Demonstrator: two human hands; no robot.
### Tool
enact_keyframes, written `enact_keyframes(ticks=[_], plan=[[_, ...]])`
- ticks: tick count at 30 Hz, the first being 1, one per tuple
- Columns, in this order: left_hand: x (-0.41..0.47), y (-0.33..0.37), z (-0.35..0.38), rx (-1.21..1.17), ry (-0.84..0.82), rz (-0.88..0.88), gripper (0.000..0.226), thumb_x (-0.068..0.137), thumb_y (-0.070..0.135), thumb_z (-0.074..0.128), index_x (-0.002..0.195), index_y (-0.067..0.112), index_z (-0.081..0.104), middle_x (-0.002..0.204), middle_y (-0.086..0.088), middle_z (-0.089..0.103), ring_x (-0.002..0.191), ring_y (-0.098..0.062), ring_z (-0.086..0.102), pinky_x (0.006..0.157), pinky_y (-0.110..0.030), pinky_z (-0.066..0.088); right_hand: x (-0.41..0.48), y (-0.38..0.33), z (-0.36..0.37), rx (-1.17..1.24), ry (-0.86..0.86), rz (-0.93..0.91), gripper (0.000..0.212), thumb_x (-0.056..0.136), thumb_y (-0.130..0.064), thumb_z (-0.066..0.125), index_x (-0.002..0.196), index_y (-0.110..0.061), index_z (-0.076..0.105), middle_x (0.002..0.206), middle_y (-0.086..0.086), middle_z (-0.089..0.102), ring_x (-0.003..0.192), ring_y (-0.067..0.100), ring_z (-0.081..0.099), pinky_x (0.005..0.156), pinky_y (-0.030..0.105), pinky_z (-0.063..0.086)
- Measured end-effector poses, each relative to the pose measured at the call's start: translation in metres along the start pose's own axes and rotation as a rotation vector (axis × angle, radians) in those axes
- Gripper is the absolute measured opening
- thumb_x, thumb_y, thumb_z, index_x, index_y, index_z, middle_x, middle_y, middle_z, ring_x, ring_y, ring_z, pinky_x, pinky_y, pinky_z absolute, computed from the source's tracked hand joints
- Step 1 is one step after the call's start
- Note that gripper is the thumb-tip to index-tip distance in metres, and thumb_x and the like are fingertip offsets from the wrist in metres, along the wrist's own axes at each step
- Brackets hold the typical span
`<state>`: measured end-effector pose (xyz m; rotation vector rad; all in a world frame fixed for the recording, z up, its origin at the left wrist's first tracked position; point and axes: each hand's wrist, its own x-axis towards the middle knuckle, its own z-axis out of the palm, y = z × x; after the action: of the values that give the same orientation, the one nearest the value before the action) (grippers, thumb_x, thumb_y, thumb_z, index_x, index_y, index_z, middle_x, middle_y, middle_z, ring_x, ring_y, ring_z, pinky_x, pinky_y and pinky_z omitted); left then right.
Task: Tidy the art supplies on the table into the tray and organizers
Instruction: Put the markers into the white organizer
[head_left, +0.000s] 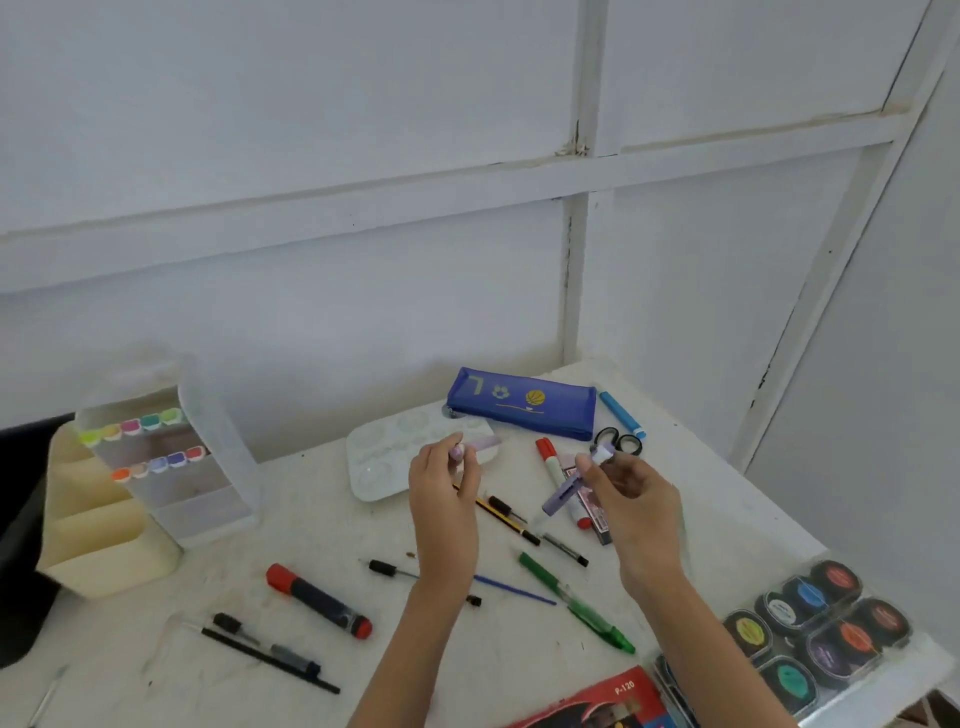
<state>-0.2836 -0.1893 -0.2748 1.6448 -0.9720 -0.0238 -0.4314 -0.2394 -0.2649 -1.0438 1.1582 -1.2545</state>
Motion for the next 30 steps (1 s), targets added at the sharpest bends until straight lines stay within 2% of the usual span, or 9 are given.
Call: enact_keyframes(ticks=[5,8,12,17,21,24,26,28,30], plan=[[0.01,-0.006,-0.053,-0.136,0.066,-0.062,0.009,0.09,0.024,0.06,0.097,0.021,0.065,0.095,0.008,0.065,0.088,0.001,0.057,0.074,-0.006,0.043,-0.017,-0.009,0.047,0.031,-0.14,-0.013,0.023,0.084,-0.025,0.068,0.102,-0.013,0.061,0.085,0.006,0.072,0.071,0.017,0.068,0.056,0.016,0.052],[0.013,-0.012,-0.089,-0.179,0.073,-0.059,0.023,0.088,0.032,0.056,0.101,0.015,0.066,0.097,0.007,0.068,0.091,-0.001,0.061,0.079,-0.008,0.045,-0.035,-0.01,0.08,0.003,-0.27,-0.034,0.027,0.087,-0.03,0.064,0.106,-0.011,0.062,0.088,0.004,0.073,0.074,0.016,0.07,0.065,0.023,0.056],[0.018,-0.021,-0.136,-0.172,0.117,-0.047,0.018,0.09,0.026,0.058,0.103,0.015,0.065,0.095,0.008,0.067,0.09,0.003,0.061,0.078,-0.007,0.045,-0.066,-0.012,0.125,-0.006,-0.39,-0.065,0.025,0.088,-0.028,0.063,0.106,-0.012,0.063,0.087,0.008,0.072,0.075,0.02,0.07,0.061,0.02,0.055],[0.028,-0.044,-0.196,-0.099,0.161,-0.02,0.011,0.091,0.025,0.056,0.1,0.021,0.062,0.091,0.012,0.065,0.087,-0.003,0.062,0.072,-0.008,0.046,-0.106,-0.009,0.176,-0.047,-0.536,-0.157,0.016,0.087,-0.018,0.066,0.103,-0.018,0.065,0.082,0.009,0.07,0.074,0.019,0.069,0.065,0.028,0.058],[0.033,-0.059,-0.24,-0.037,0.19,0.056,0.008,0.089,0.018,0.061,0.093,0.024,0.064,0.085,0.021,0.064,0.083,0.004,0.061,0.071,-0.007,0.046,-0.13,-0.005,0.208,-0.098,-0.57,-0.245,0.012,0.081,-0.015,0.072,0.092,-0.019,0.068,0.078,-0.002,0.072,0.071,0.011,0.069,0.067,0.016,0.054],[0.036,-0.073,-0.265,0.058,0.202,0.154,0.012,0.086,0.01,0.064,0.096,0.012,0.071,0.095,0.011,0.068,0.091,-0.001,0.06,0.075,-0.003,0.044,-0.143,0.001,0.226,-0.125,-0.575,-0.312,0.01,0.079,-0.009,0.073,0.086,-0.015,0.069,0.08,-0.005,0.073,0.075,0.007,0.068,0.071,0.01,0.05],[0.039,-0.086,-0.277,0.098,0.155,0.21,0.014,0.086,0.009,0.064,0.098,0.007,0.072,0.099,0.006,0.068,0.096,-0.003,0.06,0.078,-0.003,0.043,-0.151,0.006,0.235,-0.102,-0.6,-0.342,0.008,0.079,-0.003,0.071,0.085,-0.008,0.068,0.077,0.002,0.073,0.079,0.011,0.07,0.076,0.013,0.051],[0.04,-0.1,-0.285,0.129,0.092,0.257,0.018,0.088,0.017,0.062,0.098,0.005,0.071,0.102,0.001,0.07,0.096,-0.008,0.064,0.082,-0.008,0.047,-0.156,0.01,0.242,-0.055,-0.601,-0.355,0.008,0.078,0.002,0.07,0.084,-0.003,0.067,0.079,0.004,0.074,0.081,0.011,0.07,0.079,0.016,0.052],[0.041,-0.113,-0.289,0.18,0.042,0.302,0.033,0.092,0.03,0.053,0.1,0.004,0.07,0.103,-0.005,0.071,0.097,-0.014,0.066,0.085,-0.022,0.053,-0.159,0.013,0.248,-0.033,-0.578,-0.363,0.012,0.075,0.005,0.072,0.083,-0.003,0.067,0.084,0.0,0.073,0.082,0.008,0.07,0.077,0.015,0.052]])
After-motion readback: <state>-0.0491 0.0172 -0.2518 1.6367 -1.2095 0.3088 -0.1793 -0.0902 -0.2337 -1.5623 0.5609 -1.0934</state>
